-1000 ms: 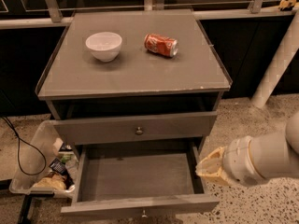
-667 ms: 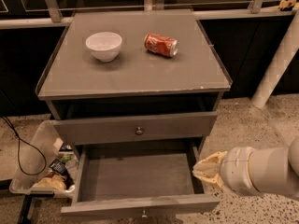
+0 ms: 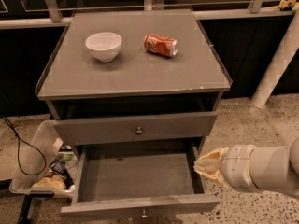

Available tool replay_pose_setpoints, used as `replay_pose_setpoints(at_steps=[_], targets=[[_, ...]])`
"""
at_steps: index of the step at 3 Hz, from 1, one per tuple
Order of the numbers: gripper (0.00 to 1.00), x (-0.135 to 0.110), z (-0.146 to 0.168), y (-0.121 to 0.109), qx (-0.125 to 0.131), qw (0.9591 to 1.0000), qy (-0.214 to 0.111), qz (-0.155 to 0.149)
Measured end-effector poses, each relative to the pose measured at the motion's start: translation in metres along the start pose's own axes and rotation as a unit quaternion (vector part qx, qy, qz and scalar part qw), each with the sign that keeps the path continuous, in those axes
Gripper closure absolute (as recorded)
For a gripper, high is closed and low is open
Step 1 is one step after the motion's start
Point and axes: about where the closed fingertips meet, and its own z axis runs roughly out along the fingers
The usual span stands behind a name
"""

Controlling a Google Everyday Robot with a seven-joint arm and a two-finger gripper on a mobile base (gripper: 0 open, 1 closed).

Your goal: Close middle drawer

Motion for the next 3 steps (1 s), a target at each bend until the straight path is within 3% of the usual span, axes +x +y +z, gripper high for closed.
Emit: replay_pose_setpoints(at_steps=[1, 2, 3], targets=[[1.0, -0.002, 0.009, 0.014, -0.007, 0.9999, -0.007, -0.008], [1.0, 0.018, 0.044, 0.043, -0.019, 0.9997, 0.007, -0.014], [1.0, 0.06, 0.091, 0.073, -0.022, 0.9993, 0.03, -0.004]])
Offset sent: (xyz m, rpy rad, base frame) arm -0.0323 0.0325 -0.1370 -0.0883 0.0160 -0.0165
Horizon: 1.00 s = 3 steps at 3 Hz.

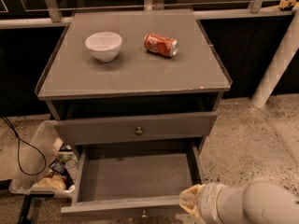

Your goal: Close middle drawer

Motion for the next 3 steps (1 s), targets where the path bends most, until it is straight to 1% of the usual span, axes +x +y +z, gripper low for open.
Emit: replay_pose_setpoints(at_steps=[1, 2, 3], targets=[[1.0, 0.023, 0.059, 0.007, 0.0, 0.9996, 0.028, 0.0], [1.0, 0.023, 0.059, 0.007, 0.0, 0.9996, 0.028, 0.0], [1.0, 0.032, 0.081, 0.009, -0.017, 0.9993, 0.032, 0.009]])
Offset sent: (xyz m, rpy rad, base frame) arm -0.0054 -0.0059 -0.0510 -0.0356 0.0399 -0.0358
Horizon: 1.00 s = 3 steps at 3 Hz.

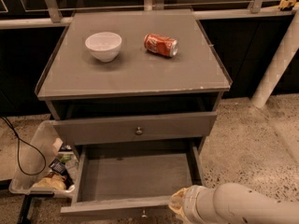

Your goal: Close middle drawer

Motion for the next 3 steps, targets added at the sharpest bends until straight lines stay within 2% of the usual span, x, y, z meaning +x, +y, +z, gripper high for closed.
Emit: replay_pose_setpoints(at_steps=[1, 2, 3], targets=[[1.0, 0.02, 0.037, -0.003, -0.021, 0.9997, 0.007, 0.009], [1.0, 0.053, 0.076, 0.0, -0.05, 0.9982, 0.023, 0.024], [1.0, 0.083, 0.097, 0.015, -0.087, 0.995, 0.037, 0.032]])
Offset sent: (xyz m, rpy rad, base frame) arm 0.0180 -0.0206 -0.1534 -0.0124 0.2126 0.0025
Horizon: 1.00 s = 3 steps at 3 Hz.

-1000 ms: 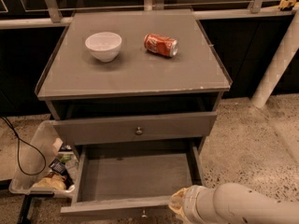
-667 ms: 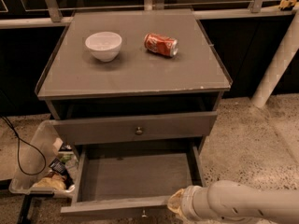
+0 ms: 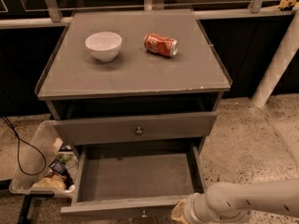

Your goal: Close middle drawer

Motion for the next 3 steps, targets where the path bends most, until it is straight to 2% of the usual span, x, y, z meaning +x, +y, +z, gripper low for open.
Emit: replay_pose_setpoints(at_steps=[1, 2, 3], targets=[[1.0, 0.0137, 0.0166, 0.0113, -0.028, 0.9996, 0.008, -0.006], [0.87, 0.0163, 0.0197, 0.0139, -0.033, 0.9994, 0.009, -0.006], [0.64, 0.0163, 0.0197, 0.0139, -0.033, 0.9994, 0.009, -0.006]])
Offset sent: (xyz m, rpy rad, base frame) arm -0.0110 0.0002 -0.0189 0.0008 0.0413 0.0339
